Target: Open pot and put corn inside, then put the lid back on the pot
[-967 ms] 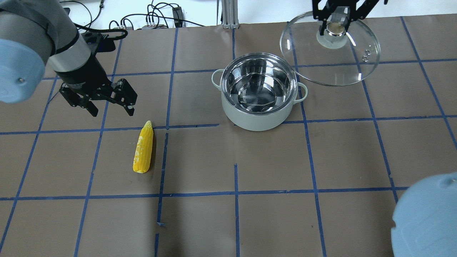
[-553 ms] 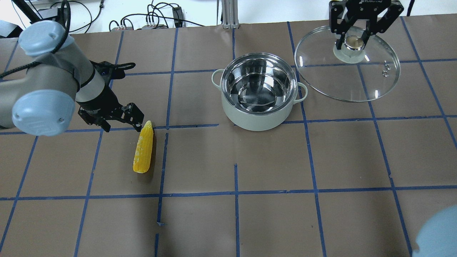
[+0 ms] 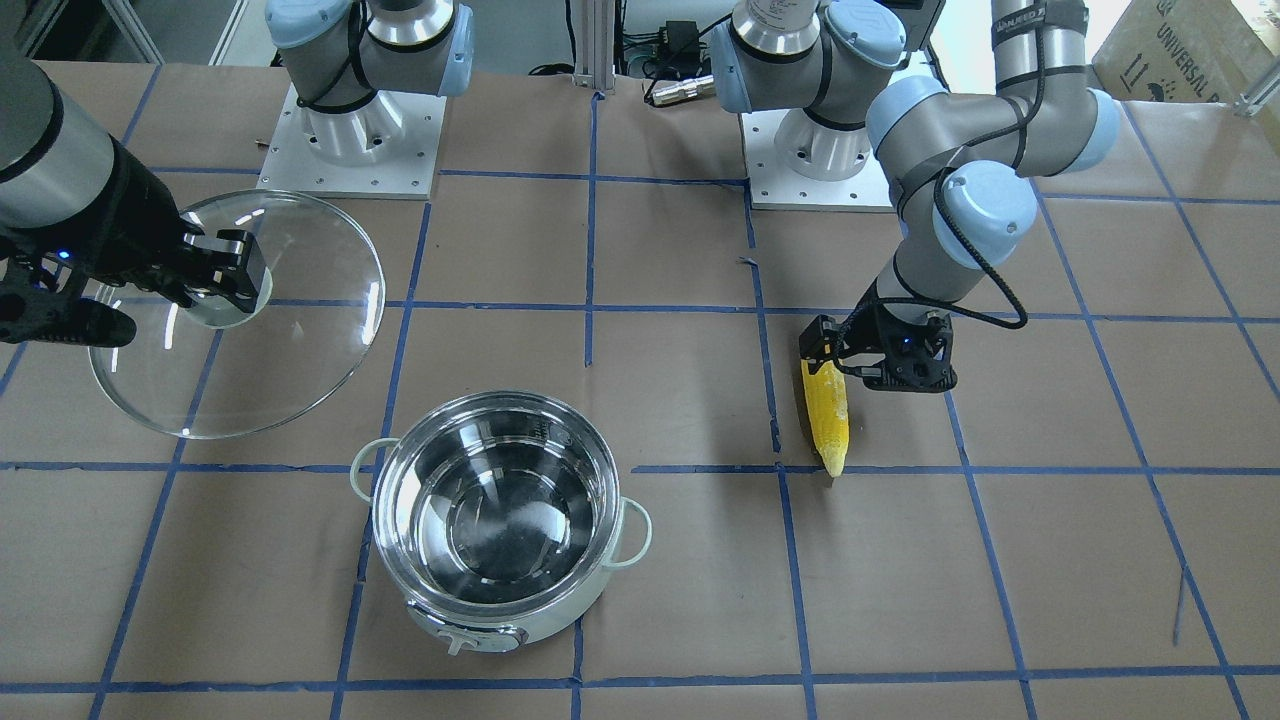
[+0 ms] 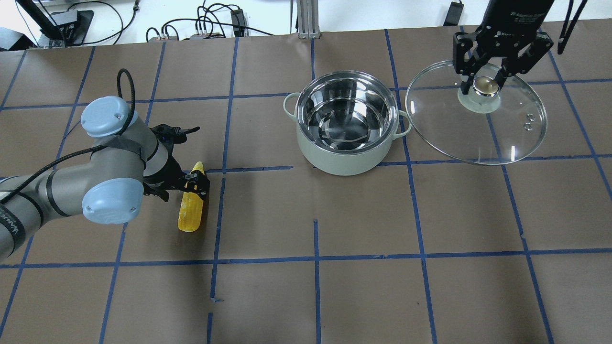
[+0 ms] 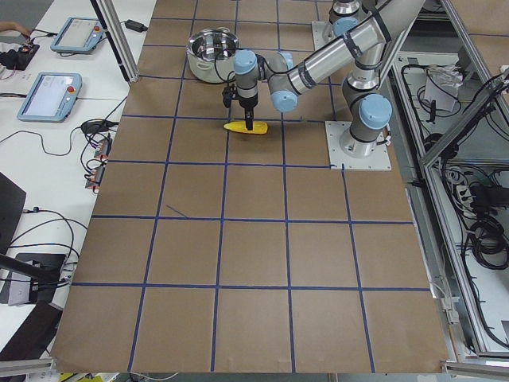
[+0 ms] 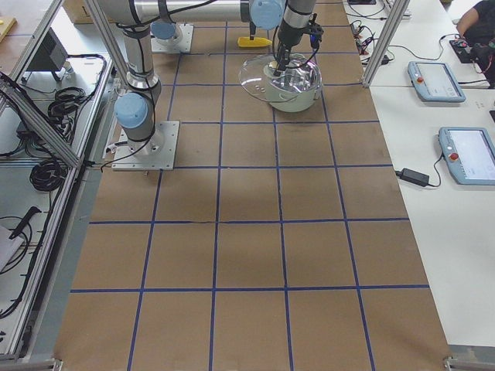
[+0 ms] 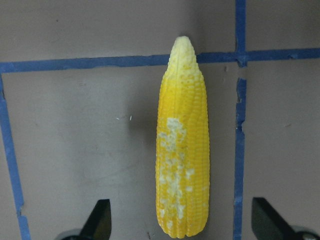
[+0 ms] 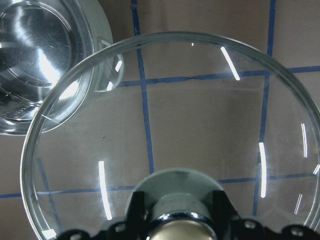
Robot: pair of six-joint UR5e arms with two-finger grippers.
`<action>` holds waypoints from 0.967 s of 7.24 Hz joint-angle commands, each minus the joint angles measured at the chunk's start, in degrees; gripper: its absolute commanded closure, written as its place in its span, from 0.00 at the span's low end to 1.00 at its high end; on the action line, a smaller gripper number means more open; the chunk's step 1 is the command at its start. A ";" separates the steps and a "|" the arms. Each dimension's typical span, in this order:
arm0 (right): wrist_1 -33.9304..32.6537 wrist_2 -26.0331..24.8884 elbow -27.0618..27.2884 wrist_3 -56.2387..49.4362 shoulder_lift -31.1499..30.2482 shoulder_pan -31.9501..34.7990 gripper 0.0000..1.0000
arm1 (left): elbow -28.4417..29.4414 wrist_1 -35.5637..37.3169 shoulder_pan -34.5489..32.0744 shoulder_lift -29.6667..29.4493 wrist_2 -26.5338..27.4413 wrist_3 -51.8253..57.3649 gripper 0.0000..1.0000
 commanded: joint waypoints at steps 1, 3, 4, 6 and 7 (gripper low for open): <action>-2.28 -0.04 2.13 -1.27 -0.87 -0.15 0.78 | -1.42 6.08 -0.63 -3.81 0.12 1.43 0.01; -3.59 -0.04 3.61 -1.27 -2.35 0.12 0.78 | -1.51 10.76 -0.63 -6.20 0.74 1.62 0.10; -6.39 -1.86 6.32 -2.14 -3.23 -0.14 0.78 | -1.60 10.33 -0.89 -5.51 0.74 2.84 0.39; -9.31 -1.97 8.72 -2.50 -4.47 0.03 0.77 | -1.78 9.98 -1.07 -5.50 0.74 3.02 0.62; -9.31 -1.88 8.72 -2.50 -4.47 0.29 0.77 | -1.25 7.71 -1.07 -4.98 0.74 2.94 0.78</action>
